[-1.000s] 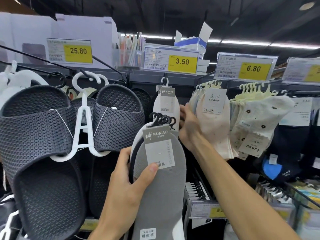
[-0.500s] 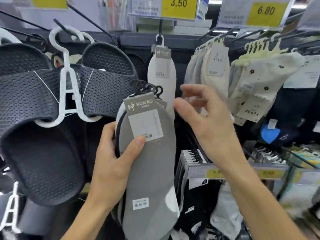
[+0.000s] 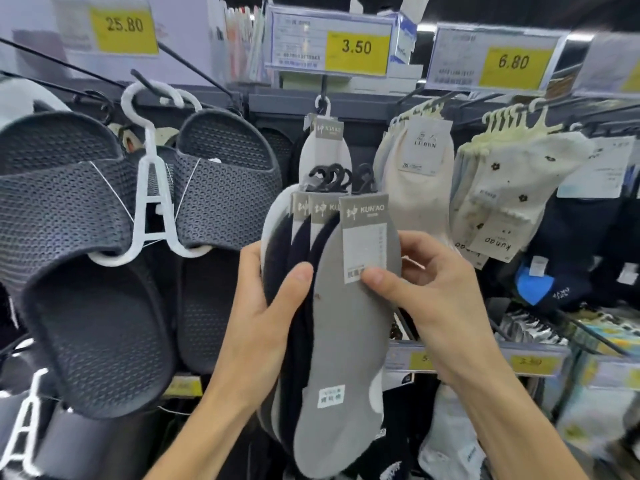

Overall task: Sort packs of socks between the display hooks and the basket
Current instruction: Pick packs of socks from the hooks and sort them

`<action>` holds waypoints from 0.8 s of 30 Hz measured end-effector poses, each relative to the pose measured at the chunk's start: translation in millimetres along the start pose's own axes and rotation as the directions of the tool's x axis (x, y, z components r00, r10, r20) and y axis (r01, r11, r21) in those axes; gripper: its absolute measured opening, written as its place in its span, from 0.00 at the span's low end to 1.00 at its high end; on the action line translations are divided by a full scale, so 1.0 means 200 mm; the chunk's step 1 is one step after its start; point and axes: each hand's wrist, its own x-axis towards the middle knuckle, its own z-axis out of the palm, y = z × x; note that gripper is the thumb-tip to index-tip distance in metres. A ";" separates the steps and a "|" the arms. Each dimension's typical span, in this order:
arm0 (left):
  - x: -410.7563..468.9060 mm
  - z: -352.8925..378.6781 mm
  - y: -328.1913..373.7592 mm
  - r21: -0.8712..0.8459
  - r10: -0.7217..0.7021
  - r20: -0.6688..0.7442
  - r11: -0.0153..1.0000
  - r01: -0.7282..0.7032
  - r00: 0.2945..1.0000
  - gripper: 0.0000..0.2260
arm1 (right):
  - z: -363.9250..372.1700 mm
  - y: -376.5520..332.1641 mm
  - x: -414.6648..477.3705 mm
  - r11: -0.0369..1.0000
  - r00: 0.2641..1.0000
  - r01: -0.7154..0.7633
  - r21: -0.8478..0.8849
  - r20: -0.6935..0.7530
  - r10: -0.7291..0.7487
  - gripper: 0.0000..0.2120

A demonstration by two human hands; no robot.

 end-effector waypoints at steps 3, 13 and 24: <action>0.03 0.00 0.01 0.006 0.027 -0.048 1.000 -0.027 0.999 0.13 | 0.00 -0.01 0.01 0.992 1.000 -0.007 0.125 0.019 0.005 0.14; 0.04 -0.08 0.07 0.089 0.142 -0.219 0.988 -0.126 0.965 0.11 | -0.11 -0.10 0.34 0.996 0.989 0.058 0.062 -0.139 -0.049 0.15; 0.04 -0.08 0.10 0.090 0.120 -0.153 0.990 -0.107 0.981 0.11 | 0.08 -0.03 0.83 0.977 0.986 0.148 -0.154 0.097 -0.135 0.29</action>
